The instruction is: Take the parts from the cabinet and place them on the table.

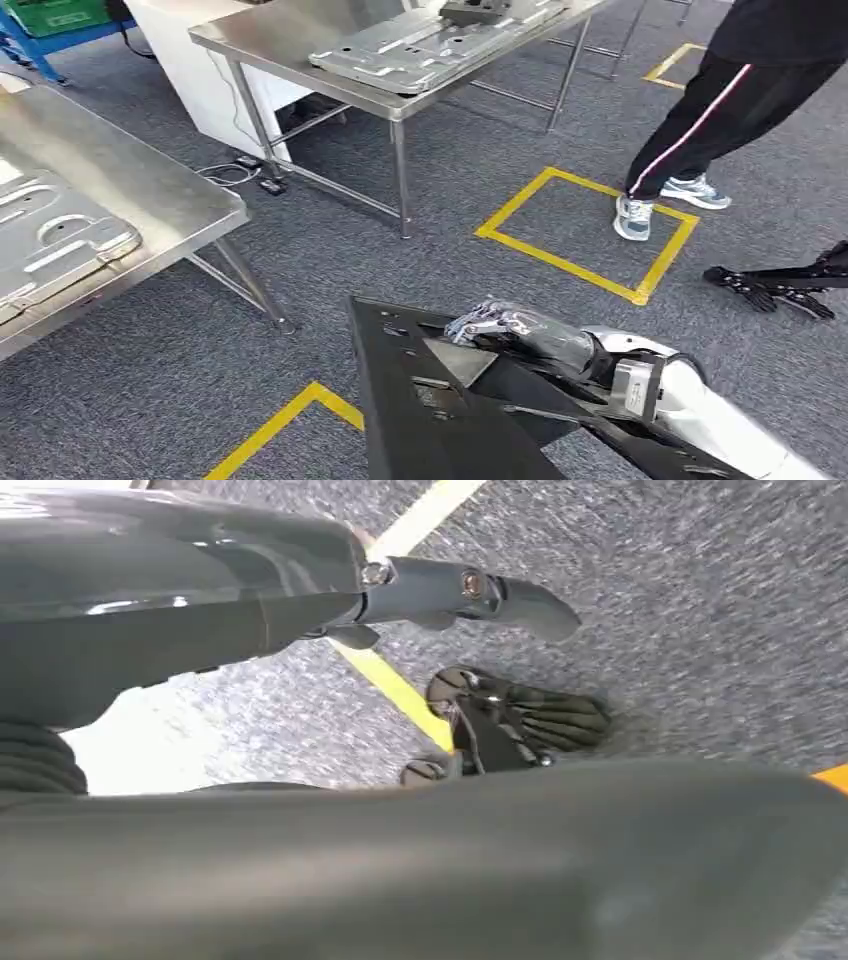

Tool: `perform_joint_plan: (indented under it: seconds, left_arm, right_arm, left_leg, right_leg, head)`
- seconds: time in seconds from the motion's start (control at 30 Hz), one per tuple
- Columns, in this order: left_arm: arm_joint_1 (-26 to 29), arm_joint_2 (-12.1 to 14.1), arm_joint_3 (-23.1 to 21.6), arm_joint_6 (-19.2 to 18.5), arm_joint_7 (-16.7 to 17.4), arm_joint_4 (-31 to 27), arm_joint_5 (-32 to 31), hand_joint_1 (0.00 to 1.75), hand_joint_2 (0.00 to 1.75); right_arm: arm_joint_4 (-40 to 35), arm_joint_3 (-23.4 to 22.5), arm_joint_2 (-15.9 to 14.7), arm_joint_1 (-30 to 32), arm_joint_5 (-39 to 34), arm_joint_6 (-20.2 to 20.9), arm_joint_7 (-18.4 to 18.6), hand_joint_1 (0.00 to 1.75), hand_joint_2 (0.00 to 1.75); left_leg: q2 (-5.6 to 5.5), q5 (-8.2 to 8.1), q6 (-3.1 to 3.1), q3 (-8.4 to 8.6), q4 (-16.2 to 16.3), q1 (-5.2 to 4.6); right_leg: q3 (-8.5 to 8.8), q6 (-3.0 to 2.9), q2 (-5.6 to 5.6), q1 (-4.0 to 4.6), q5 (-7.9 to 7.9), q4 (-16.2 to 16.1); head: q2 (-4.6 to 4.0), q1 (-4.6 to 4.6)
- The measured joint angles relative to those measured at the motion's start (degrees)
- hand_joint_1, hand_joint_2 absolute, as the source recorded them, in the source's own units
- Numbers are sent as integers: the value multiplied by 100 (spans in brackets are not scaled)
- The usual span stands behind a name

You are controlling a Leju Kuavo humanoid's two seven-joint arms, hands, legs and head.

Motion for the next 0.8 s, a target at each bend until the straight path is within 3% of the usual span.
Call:
perform_joint_plan:
  seconds: [0.03,0.13,0.17,0.2,0.23,0.3,0.33,0.37,0.4,0.43,0.47,0.5,0.53,0.63,0.67,0.7,0.73,0.77,0.8]
  left_arm:
    - [-18,0,0,-7,7,0,-15,0,175]
    - [51,0,-2,-24,0,0,-28,0,175]
    - [59,20,-2,-24,0,0,-33,0,175]
    - [50,11,-2,-26,-2,0,-33,0,175]
    - [27,11,-4,-26,-4,2,-33,0,175]
    - [11,11,-4,-42,-24,2,-33,0,175]
    - [12,11,-4,-44,-26,0,-28,0,175]
    - [28,11,-4,-53,-24,0,-11,0,175]
    - [42,11,-2,-59,-20,0,18,0,175]
    - [50,11,-2,-68,-9,0,48,0,175]
    - [47,11,-2,-77,-2,0,72,0,175]
    - [38,11,-2,-90,4,0,90,0,175]
    - [29,13,-2,-92,11,0,90,0,175]
    - [32,13,-2,-92,31,0,92,0,175]
    - [38,13,-2,-92,35,0,92,0,175]
    - [52,9,-2,-90,46,0,92,0,175]
    - [38,11,2,-79,46,0,94,0,175]
    - [10,11,2,-85,46,0,94,0,175]
    - [7,2,2,-103,46,2,94,0,175]
  right_arm:
    - [-11,-4,-18,16,-7,4,-15,175,175]
    - [-37,-24,-39,17,-22,33,-39,175,175]
    - [-61,-33,-39,7,-24,44,-44,175,175]
    - [-70,-44,-41,12,-24,50,-48,175,175]
    - [-81,-53,-41,15,-26,52,-50,175,175]
    - [-90,-57,-59,19,-28,70,-50,175,175]
    - [-90,-57,-61,20,-35,83,-50,175,175]
    - [-90,-55,-61,21,-42,114,-50,175,175]
    - [-94,-57,-61,21,-55,118,-50,175,175]
    - [-96,-57,-61,20,-68,122,-50,175,175]
    - [-98,-57,-61,19,-77,127,-46,175,175]
    - [-96,-57,-61,24,-81,127,-44,175,175]
    - [-96,-57,-66,26,-87,129,-39,175,175]
    - [-98,-50,-66,34,-92,155,-39,175,175]
    - [-101,-52,-66,32,-94,162,-39,175,175]
    - [-100,-50,-76,24,-92,173,-37,175,175]
    - [-98,-52,-83,23,-96,173,-35,175,175]
    - [-96,-52,-109,29,-96,175,-37,175,175]
    - [-94,-46,-114,37,-98,179,-35,175,175]
  left_leg:
    - [-73,2,-10,-44,31,7]
    - [-243,32,-97,-60,-16,44]
    - [-153,-17,-114,-59,21,42]
    - [129,-131,-149,-128,180,12]
    - [289,-311,-181,-289,503,23]
    - [421,-664,-223,-726,1373,48]
    - [438,-709,-233,-868,1647,59]
    - [447,-623,-231,-870,1633,64]
    - [462,-424,-217,-748,1369,63]
    - [509,-154,-189,-516,905,58]
    - [624,95,-147,-276,417,43]
    - [927,72,-95,-142,172,-18]
    - [1003,78,-59,-127,100,-87]
    - [811,9,-10,-135,51,-108]
    - [754,31,8,-70,-16,-71]
    - [697,43,34,-33,-71,-25]
    - [651,47,50,-21,-72,-11]
    - [567,41,62,-18,-72,-2]
    - [493,39,65,-16,-71,-3]
  right_leg:
    - [15,-32,1,-8,-2,-80]
    - [46,-137,-176,36,-7,-83]
    - [71,-181,-273,-1,5,-115]
    - [93,-216,-334,3,-9,-121]
    - [104,-247,-420,10,-25,-121]
    - [125,-276,-598,30,-54,-121]
    - [137,-276,-673,35,-70,-120]
    - [160,-272,-745,36,-91,-120]
    - [191,-264,-813,40,-117,-120]
    - [238,-253,-882,44,-147,-120]
    - [288,-244,-943,48,-182,-120]
    - [317,-226,-1000,50,-208,-129]
    - [315,-186,-1047,95,-232,-117]
    - [366,-105,-1247,85,-253,-166]
    - [390,-71,-1296,92,-291,-181]
    - [408,-62,-958,67,-383,-70]
    - [289,-74,-740,58,-535,185]
    - [28,-79,-601,56,-760,676]
    - [-219,-74,-562,58,-915,1107]
  head:
    - [2,-2]
    - [0,-2]
    - [2,-2]
    - [0,-7]
    - [2,-4]
    - [2,-4]
    - [0,-4]
    - [0,-4]
    - [0,-4]
    - [0,-4]
    - [0,-4]
    - [2,-4]
    - [0,-9]
    - [0,-9]
    - [2,-9]
    - [0,-2]
    - [0,-6]
    - [0,-6]
    - [0,-4]
